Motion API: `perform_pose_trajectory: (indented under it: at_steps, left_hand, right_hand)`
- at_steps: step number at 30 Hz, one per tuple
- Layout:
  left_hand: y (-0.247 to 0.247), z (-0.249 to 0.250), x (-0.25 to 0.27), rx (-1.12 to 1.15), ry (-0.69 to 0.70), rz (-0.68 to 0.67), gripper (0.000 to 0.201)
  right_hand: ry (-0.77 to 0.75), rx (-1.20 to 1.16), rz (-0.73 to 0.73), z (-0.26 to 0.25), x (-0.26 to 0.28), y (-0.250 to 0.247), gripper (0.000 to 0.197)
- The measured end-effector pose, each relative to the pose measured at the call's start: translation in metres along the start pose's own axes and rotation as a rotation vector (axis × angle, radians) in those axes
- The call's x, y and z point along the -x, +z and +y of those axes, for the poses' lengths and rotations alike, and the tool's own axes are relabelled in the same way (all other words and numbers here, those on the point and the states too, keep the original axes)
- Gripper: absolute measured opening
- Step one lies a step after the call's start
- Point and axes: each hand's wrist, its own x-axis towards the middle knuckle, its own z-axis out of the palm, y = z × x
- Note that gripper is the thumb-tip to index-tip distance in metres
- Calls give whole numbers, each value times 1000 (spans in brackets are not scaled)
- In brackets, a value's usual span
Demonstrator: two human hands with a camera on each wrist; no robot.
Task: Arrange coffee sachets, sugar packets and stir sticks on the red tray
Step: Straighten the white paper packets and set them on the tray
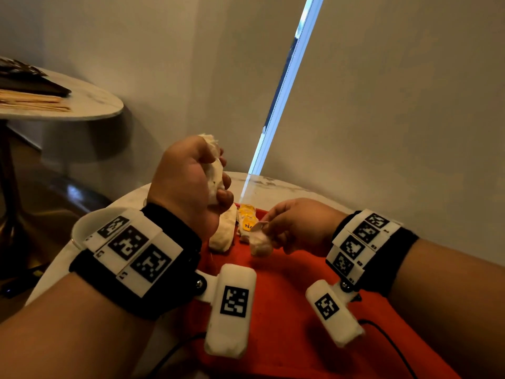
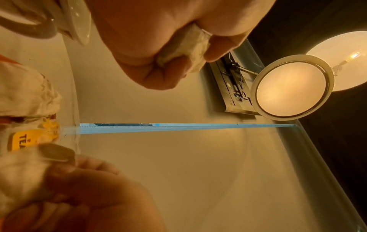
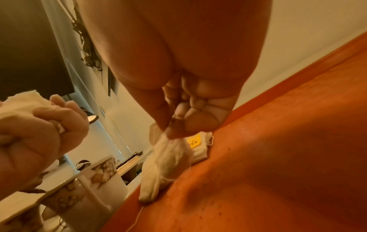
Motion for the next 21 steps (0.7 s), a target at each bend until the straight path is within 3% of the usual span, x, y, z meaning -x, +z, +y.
perform_pose_trajectory:
  at_steps: [3,9,15,18,21]
  left_hand:
    - [2,-1,1,-18,-15,-9,16]
    - [4,-1,0,28,-81,-16,16]
    - [6,-7,-4,61,-112,6,16]
    - [5,-9,-6,57,-108,9,17]
    - [5,-10,-7,63,-113,-2,17]
  right_hand:
    - [87,-57,-43,0,-7,9,12]
    - [131,15,0,0,-26,20,13]
    - [181,-74,36,-3,-28,19,6]
    - [160,-82,55,0,-28,17,17]
    - [161,-160,130,2,-25,10,6]
